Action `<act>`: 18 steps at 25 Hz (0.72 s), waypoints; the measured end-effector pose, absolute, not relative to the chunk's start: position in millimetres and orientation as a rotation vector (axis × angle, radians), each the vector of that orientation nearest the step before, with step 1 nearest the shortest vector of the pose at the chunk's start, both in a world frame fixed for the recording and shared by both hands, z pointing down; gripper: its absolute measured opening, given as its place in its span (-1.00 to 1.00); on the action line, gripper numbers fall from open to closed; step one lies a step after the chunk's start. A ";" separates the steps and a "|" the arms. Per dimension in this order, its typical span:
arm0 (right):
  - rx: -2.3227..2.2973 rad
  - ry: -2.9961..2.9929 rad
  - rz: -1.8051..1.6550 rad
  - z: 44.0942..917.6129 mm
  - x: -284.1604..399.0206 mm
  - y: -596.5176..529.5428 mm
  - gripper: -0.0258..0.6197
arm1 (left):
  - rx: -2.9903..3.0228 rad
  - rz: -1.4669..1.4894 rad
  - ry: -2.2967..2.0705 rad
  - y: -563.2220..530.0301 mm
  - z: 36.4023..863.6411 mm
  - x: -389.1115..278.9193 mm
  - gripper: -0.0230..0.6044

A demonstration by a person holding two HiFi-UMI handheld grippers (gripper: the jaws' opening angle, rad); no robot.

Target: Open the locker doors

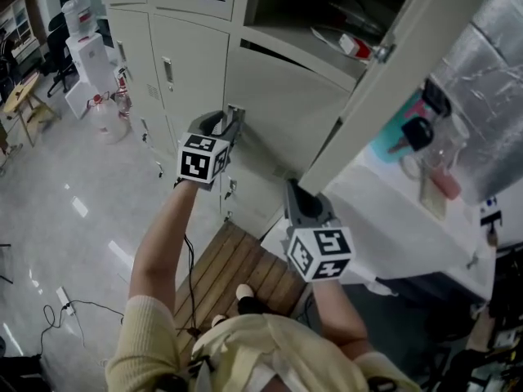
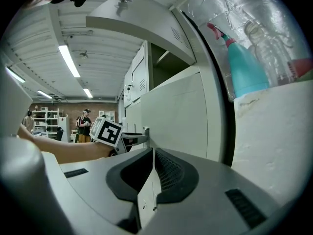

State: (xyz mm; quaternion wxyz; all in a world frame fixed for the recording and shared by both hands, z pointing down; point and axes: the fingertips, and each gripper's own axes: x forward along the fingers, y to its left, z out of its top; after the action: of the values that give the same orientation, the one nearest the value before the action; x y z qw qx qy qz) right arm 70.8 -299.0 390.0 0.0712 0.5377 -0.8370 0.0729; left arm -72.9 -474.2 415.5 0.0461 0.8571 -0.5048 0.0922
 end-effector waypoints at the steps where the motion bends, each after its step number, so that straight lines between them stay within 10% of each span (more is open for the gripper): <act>1: 1.616 -2.519 0.219 389.9 70.1 -296.8 -0.90 | 2.617 0.282 -1.541 -469.8 415.7 -74.1 -0.41; 18: 1.627 -2.545 0.240 387.8 53.7 -247.9 -0.90 | 2.642 0.296 -1.591 -377.8 416.9 -81.4 -0.41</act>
State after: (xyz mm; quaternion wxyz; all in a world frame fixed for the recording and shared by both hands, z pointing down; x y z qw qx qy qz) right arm 53.7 -247.9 387.8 0.0557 0.5360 -0.8387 0.0791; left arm -81.4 -377.8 416.9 0.0217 0.8525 -0.5135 0.0954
